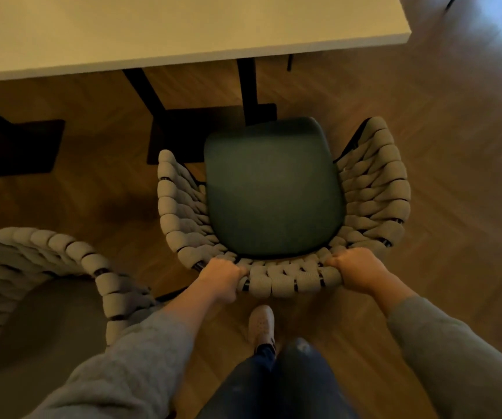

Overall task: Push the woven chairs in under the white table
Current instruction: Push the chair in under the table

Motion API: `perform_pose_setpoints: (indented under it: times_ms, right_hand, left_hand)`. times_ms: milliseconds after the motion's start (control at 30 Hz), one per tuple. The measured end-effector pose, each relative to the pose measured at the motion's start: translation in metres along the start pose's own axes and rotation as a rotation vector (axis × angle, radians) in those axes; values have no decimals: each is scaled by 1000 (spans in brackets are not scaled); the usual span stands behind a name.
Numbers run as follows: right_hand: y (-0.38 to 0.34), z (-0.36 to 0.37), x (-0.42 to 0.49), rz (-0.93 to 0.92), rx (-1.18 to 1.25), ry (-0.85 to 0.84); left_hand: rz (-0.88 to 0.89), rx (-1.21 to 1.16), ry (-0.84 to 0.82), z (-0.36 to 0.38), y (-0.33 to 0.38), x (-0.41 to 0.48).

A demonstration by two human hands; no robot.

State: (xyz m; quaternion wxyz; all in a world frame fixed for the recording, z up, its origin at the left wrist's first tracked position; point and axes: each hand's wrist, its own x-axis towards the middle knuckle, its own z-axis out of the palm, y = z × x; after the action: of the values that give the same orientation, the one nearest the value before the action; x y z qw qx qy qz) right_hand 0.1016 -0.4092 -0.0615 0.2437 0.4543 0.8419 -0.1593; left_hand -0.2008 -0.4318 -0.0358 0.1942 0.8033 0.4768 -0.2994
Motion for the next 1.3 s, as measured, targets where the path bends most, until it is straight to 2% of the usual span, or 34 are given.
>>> perform_pose_setpoints:
  times_ms: [433,733,1300]
  right_hand:
    - [63,-57,69,-5,22,11]
    - [77,-93,127,11,61,25]
    - [96,-145,210,22,118,-6]
  left_hand:
    - [-1,-51,-3,-80,-45,63]
    - [-12,-27,-59,-123,-101,105]
    - [-215,96,-73,-169,-165,157]
